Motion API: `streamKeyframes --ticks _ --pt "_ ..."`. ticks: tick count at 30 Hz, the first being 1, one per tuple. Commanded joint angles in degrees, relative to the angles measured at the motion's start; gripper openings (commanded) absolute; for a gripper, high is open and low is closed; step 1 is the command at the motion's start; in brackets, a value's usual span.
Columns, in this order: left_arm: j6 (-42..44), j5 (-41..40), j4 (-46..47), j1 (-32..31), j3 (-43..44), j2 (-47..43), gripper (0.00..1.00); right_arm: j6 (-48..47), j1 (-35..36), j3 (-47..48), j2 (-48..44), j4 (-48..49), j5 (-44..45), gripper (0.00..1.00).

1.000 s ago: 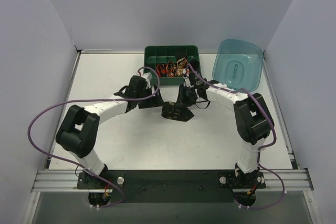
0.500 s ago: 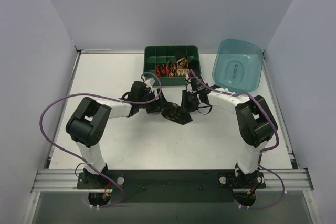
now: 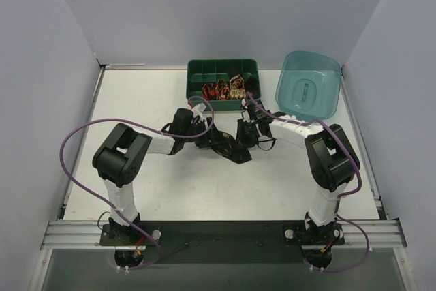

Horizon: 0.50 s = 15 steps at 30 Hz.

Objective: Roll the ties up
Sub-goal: Roll the tie at the center of the board.

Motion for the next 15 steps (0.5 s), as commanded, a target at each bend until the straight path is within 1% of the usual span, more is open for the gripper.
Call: streamKeyframes --ticks 1,4,5,7,8,10,11,13,14,15 --pt "2.1 0.3 0.6 -0.1 1.9 -1.7 0.64 0.9 0.5 1.7 0.1 -0.2 -0.5 0.07" --pt "7.4 -2.3 -6.1 -0.1 4.9 -3.1 0.63 0.7 0.5 3.9 1.3 -0.5 -1.1 0.06" --pt "8.5 -3.1 -10.0 -0.1 5.9 -3.6 0.63 0.5 0.5 4.7 1.7 -1.2 -1.3 0.07" --pt "12.3 -5.8 -14.4 -0.1 9.0 -4.4 0.63 0.3 0.6 6.9 3.2 -1.7 -1.7 0.07" --pt "13.6 -6.6 -18.4 -0.1 10.0 -4.7 0.63 0.3 0.7 7.5 3.7 -2.1 -1.8 0.06" --pt "17.0 -8.8 -22.4 -0.2 11.9 -5.3 0.63 0.1 1.0 8.9 4.9 -2.4 -2.2 0.07" --pt "18.0 -9.7 -26.8 -0.4 13.6 -5.4 0.62 0.2 1.1 10.2 5.3 -2.8 -2.3 0.07" --pt "19.6 -12.9 -29.9 -0.5 15.0 -6.0 0.62 0.2 1.3 11.3 6.2 -2.9 -2.3 0.07" --pt "21.1 -14.2 -32.8 -1.0 16.2 -6.0 0.62 0.3 1.3 12.3 6.6 -3.1 -2.4 0.07" --pt "21.9 -17.2 -34.3 -1.2 16.9 -6.3 0.62 0.4 1.4 12.9 7.1 -3.2 -2.6 0.07"
